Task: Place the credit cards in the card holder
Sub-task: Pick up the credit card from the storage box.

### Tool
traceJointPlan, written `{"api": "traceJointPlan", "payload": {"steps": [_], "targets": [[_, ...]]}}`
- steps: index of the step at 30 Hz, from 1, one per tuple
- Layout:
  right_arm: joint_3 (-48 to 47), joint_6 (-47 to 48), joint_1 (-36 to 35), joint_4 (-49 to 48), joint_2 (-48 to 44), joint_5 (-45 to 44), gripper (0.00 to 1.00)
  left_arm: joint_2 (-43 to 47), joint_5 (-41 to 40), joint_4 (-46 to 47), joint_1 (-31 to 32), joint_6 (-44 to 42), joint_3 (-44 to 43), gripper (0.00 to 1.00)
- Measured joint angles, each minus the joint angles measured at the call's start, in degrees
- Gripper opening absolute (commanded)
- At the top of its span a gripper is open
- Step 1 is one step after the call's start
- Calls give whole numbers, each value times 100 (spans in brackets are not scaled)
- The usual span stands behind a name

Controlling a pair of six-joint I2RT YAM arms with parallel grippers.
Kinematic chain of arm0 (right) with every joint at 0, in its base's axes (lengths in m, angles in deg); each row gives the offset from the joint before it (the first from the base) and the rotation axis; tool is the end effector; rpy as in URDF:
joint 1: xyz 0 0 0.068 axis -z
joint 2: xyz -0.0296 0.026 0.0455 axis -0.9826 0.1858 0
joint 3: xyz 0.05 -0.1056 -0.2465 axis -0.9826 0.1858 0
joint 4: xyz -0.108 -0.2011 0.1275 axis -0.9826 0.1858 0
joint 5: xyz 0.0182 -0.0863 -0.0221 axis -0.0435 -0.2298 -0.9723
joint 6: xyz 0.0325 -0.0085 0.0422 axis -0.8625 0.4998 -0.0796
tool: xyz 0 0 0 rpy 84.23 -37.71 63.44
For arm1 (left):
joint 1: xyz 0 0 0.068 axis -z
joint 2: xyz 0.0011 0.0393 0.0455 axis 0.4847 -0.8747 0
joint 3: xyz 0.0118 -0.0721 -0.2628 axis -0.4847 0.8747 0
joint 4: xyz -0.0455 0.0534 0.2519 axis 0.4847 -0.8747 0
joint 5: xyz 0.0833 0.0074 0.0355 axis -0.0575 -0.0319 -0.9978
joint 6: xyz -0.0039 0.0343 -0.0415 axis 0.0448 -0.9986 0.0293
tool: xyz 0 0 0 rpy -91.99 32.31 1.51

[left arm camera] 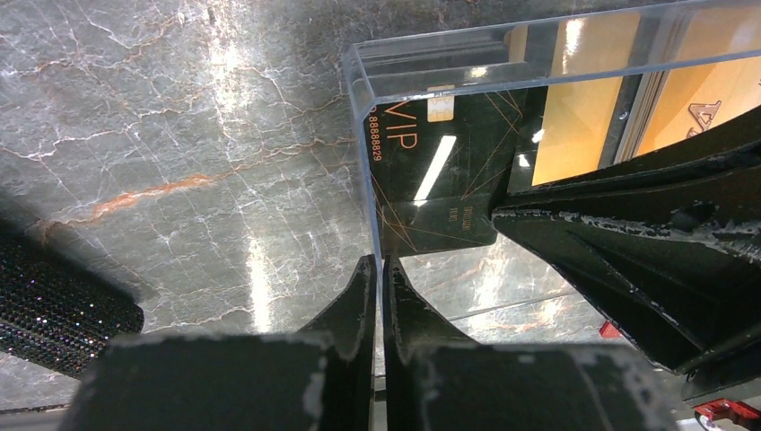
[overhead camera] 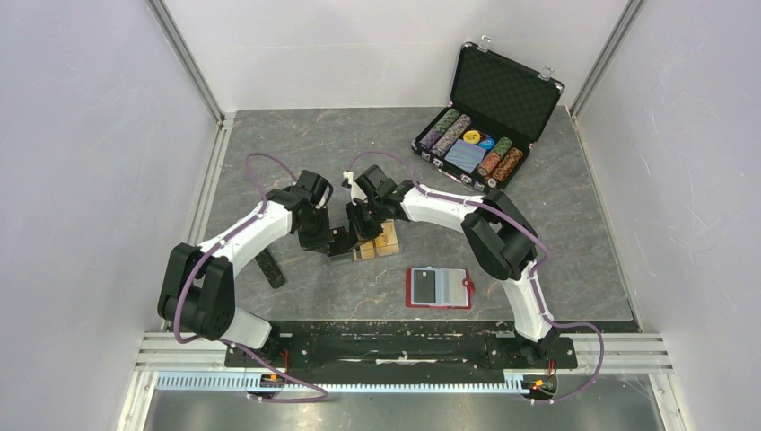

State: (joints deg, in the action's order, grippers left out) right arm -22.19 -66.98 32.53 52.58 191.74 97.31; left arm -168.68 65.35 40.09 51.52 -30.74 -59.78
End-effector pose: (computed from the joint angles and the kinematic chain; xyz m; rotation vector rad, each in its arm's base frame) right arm 0.3029 0.3459 0.1625 -0.6626 2.6835 1.0461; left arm 0.2472 -0.1039 0.2030 -0.1881 2.8677 -0.2367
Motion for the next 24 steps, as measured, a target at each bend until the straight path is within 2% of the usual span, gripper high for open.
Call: {"api": "traceJointPlan", "payload": {"steps": [5,8,19,21,24], "targets": [[0,-17,0,-28,-24,46,16,-4,2,0,0,-2,0,2],[0,-31,-2,-90,-39,63,20,-4,2,0,0,0,0,2],[-238,125,-7,146,-17,-42,9,-7,17,22,9,-42,0,2],[-393,212,-24,345,28,-114,11,-7,17,22,11,-42,0,2],[-627,339,-55,627,142,-186,20,-11,20,22,11,-44,0,2]]}}
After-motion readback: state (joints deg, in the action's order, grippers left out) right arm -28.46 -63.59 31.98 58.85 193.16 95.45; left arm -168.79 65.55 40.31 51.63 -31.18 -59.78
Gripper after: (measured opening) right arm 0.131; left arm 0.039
